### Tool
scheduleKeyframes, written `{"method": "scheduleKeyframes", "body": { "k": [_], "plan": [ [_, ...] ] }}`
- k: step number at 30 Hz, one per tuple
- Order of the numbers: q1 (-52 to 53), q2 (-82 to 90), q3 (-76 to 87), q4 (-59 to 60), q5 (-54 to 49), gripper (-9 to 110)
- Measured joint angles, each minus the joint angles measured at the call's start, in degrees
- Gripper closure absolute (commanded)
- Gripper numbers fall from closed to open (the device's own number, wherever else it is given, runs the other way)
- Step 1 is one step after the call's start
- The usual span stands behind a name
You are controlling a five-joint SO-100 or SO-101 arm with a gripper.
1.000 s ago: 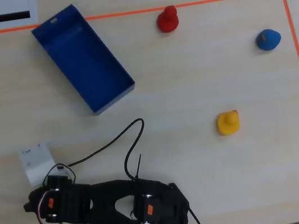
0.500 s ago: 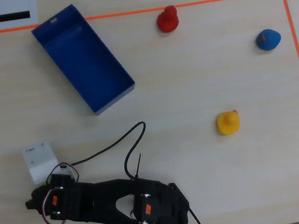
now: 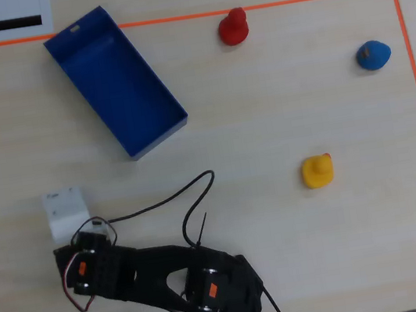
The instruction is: Grasp green duck and put it into box.
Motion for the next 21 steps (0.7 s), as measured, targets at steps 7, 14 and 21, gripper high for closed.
{"method": "scheduleKeyframes", "body": {
  "k": [7, 14, 21],
  "plan": [
    [19.6, 8.4, -10.2, 10.7, -9.0, 101],
    [44.8, 7.7, -18.8, 4.7, -14.2, 101],
    [54.1, 2.6, -13.4, -7.6, -15.8, 101]
  ]
}}
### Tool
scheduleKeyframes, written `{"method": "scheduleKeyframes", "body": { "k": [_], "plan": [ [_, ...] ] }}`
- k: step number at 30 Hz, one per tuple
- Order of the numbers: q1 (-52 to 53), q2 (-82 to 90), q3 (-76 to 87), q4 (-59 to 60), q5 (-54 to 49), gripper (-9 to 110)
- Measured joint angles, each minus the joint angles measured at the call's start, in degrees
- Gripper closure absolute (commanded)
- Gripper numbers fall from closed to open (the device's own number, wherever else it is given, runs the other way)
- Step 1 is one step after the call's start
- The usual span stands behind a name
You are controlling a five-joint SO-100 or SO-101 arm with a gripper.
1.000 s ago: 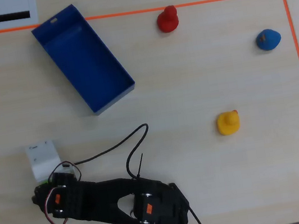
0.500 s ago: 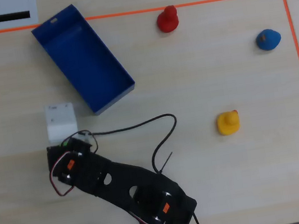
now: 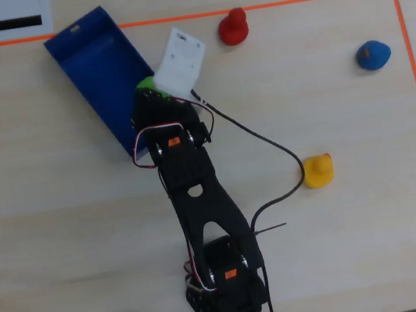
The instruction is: Grasp green duck and put it into box.
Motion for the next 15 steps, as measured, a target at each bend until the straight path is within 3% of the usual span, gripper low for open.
{"method": "scheduleKeyframes", "body": {
  "k": [4, 9, 15],
  "plan": [
    [-2.9, -0.2, 4.4, -1.1, 0.4, 100],
    [-5.4, -0.7, 6.1, -1.7, 1.2, 72],
    [-5.3, -0.8, 6.1, -1.7, 1.2, 63]
  ]
}}
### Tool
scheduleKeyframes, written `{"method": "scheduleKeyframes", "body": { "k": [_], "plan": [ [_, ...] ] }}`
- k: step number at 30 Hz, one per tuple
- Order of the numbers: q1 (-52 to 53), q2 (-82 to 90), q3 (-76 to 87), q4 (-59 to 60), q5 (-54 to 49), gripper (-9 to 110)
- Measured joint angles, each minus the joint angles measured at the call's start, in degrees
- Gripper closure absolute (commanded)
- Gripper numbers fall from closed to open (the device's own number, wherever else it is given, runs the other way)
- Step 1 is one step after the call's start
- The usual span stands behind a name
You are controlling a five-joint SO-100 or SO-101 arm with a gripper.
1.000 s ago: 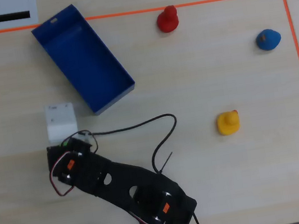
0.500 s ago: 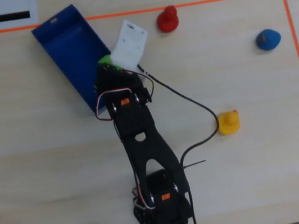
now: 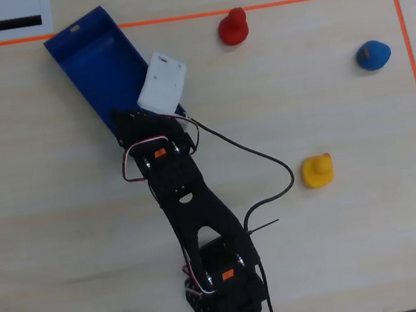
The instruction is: Grasp green duck and put it into box.
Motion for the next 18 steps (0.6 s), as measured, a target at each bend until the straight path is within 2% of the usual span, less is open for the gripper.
{"method": "scheduleKeyframes", "body": {
  "k": [2, 6, 12, 18],
  "plan": [
    [0.7, 0.0, 0.0, 0.2, -0.4, 67],
    [3.5, 1.5, -3.5, 5.0, -1.5, 100],
    [6.8, 15.5, -6.6, 16.3, -5.6, 101],
    [11.2, 39.9, 3.5, 21.1, -11.7, 101]
  ]
}}
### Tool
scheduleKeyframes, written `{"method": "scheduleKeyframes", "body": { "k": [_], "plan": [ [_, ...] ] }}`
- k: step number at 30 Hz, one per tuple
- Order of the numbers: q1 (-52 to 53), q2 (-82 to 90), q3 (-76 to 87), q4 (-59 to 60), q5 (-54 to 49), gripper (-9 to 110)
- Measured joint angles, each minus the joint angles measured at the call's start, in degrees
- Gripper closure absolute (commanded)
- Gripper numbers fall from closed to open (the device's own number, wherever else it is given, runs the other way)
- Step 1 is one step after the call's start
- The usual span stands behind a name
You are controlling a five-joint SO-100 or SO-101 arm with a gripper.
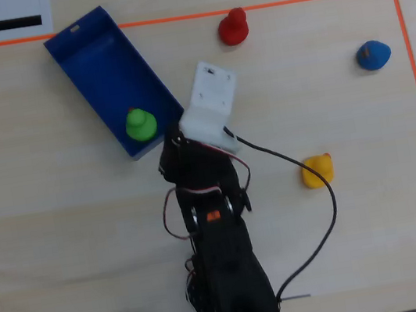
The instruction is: Grasp green duck and put it into box.
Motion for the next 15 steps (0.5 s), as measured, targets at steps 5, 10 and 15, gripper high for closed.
{"method": "scheduleKeyframes", "body": {
  "k": [5, 10, 15],
  "plan": [
    [3.0, 21.2, 10.0, 4.6, -5.1, 101],
    [5.6, 36.2, 20.3, 9.8, -9.0, 101],
    [8.5, 38.8, 31.6, 12.0, -10.6, 101]
  ]
}}
